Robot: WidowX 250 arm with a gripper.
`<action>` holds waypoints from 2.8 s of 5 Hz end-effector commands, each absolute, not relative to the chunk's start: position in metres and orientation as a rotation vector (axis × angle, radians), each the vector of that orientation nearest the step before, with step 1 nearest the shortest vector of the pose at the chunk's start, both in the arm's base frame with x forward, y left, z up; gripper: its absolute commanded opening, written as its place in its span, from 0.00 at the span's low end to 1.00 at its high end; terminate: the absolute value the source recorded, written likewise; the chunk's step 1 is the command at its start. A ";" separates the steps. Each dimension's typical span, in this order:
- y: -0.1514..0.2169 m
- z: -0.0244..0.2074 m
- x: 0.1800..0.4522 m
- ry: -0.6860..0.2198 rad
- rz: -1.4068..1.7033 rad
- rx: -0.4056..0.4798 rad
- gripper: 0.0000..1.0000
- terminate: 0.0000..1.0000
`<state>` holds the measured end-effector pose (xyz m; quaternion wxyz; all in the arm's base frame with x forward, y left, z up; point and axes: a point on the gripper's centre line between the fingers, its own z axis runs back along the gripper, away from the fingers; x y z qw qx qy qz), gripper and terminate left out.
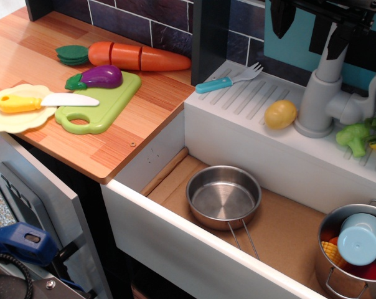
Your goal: Put potato in pot or pan
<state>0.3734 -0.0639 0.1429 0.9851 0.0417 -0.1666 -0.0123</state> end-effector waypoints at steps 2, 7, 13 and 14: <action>-0.062 0.130 0.376 -0.359 -0.027 0.082 1.00 0.00; -0.043 0.070 0.388 -0.427 -0.115 -0.011 1.00 0.00; -0.039 0.026 0.402 -0.454 -0.092 -0.103 0.00 0.00; -0.042 0.039 0.393 -0.441 -0.074 -0.070 0.00 0.00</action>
